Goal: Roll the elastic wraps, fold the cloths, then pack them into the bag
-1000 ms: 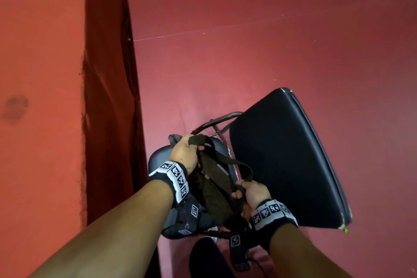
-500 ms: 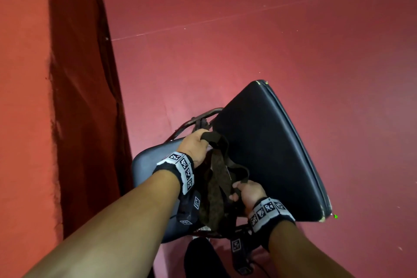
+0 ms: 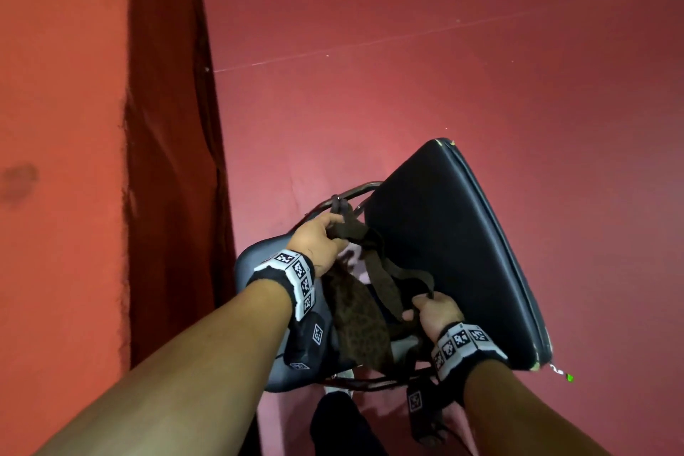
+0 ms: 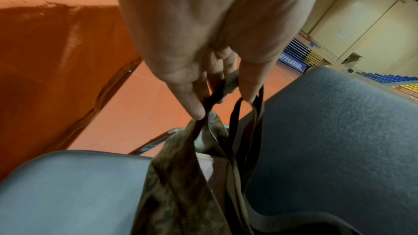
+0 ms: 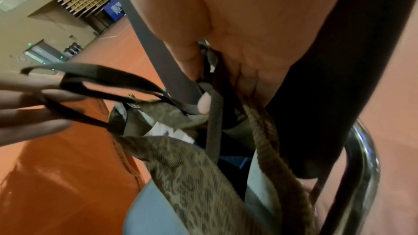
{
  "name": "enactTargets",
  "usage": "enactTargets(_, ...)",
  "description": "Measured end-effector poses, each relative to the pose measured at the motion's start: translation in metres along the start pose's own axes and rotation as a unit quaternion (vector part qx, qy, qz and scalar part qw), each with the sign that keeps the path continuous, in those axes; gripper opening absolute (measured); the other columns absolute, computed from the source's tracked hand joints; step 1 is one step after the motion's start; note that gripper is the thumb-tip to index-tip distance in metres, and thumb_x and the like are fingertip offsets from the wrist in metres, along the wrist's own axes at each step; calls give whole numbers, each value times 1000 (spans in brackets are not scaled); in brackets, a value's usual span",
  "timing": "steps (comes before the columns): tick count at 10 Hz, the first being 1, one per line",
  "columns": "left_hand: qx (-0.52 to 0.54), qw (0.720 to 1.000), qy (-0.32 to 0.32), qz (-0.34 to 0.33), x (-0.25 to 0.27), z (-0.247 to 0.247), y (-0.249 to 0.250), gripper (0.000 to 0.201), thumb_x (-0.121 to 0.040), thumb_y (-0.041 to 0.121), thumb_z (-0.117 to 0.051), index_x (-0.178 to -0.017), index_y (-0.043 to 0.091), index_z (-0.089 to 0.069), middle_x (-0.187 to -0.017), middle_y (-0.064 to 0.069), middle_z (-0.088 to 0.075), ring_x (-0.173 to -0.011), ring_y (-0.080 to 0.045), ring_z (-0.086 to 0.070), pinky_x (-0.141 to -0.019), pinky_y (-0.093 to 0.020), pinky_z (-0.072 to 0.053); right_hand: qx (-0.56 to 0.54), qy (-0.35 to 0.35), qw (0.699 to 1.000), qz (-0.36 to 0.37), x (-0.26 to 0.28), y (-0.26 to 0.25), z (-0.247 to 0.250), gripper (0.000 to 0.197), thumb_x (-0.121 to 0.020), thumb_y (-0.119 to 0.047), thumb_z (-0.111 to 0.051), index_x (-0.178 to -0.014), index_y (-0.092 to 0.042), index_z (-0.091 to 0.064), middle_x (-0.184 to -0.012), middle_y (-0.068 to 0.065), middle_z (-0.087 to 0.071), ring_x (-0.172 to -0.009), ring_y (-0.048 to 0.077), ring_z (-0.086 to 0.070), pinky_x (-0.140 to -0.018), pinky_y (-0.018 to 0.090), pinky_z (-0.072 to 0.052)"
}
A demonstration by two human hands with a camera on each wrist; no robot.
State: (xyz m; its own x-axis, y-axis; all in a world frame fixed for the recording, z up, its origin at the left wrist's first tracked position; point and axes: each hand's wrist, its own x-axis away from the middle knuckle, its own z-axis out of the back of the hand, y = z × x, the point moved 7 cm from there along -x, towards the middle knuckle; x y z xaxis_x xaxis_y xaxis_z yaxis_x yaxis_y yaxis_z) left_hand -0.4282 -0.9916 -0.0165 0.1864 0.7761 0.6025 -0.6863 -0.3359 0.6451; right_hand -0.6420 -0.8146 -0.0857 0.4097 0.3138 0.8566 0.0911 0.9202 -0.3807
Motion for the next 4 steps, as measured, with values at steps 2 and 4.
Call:
enactTargets(2, 59, 998, 8, 9, 22, 48, -17, 46, -93, 4, -68, -137, 15, -57, -131, 7, -60, -118, -10, -57, -101, -20, -43, 188, 24, 981, 29, 8, -34, 0, 38, -93, -26, -61, -123, -2, -58, -114, 18, -65, -99, 33, -60, -87, 35, -47)
enactTargets(4, 34, 997, 57, 26, 72, 117, -47, 50, -98, 18, -65, -146, 18, -51, -149, 2, -53, -132, -16, -54, -112, -26, -38, 297, 67, 952, 16, 39, -76, -13, 66, -87, -30, -65, -140, -1, -38, -130, 25, -56, -102, 36, -58, -83, 36, -44)
